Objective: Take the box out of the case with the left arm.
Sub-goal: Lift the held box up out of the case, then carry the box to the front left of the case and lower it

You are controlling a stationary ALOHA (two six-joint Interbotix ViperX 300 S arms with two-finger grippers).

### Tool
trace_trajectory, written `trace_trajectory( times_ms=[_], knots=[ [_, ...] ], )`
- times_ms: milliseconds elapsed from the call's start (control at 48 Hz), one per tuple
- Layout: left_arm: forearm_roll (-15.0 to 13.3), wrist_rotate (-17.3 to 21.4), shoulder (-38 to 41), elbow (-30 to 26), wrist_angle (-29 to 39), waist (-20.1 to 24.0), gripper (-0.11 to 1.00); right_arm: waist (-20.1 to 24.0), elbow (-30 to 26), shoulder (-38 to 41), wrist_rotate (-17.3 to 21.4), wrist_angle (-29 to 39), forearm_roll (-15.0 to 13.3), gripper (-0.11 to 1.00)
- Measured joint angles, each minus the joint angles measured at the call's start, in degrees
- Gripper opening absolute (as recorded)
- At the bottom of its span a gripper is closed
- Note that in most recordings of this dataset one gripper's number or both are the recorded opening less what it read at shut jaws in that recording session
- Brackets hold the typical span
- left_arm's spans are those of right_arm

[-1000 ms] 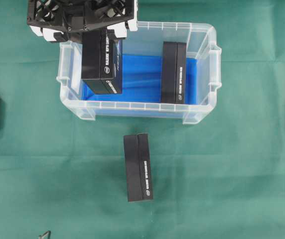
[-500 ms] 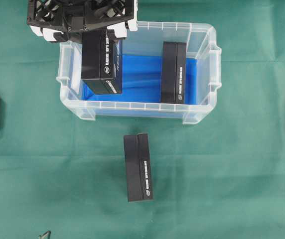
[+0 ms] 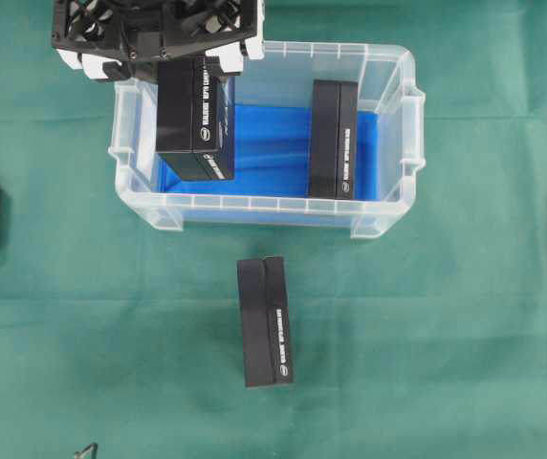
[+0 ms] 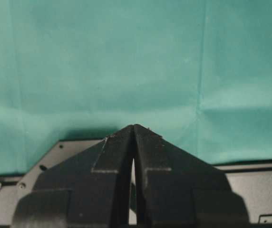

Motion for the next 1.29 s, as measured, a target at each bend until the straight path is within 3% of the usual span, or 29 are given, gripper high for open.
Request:
trace_trajectory(
  times_ms=[396,667,1292],
  knots=[
    [0.0,-1.2,0.1,0.0,0.1,-1.3,0.63,0.0,0.0,-0.2,0.0,0.0,0.1,0.01],
    [0.0,-6.3,0.0,0.0,0.0,-6.2,0.63,0.0,0.0,-0.3,-0.1,-0.1,0.0,0.01],
    [0.2,-27.8,0.0,1.6,0.2,-24.3,0.63,0.0,0.0,-0.2,-0.1,-0.2,-1.3,0.01]
  ],
)
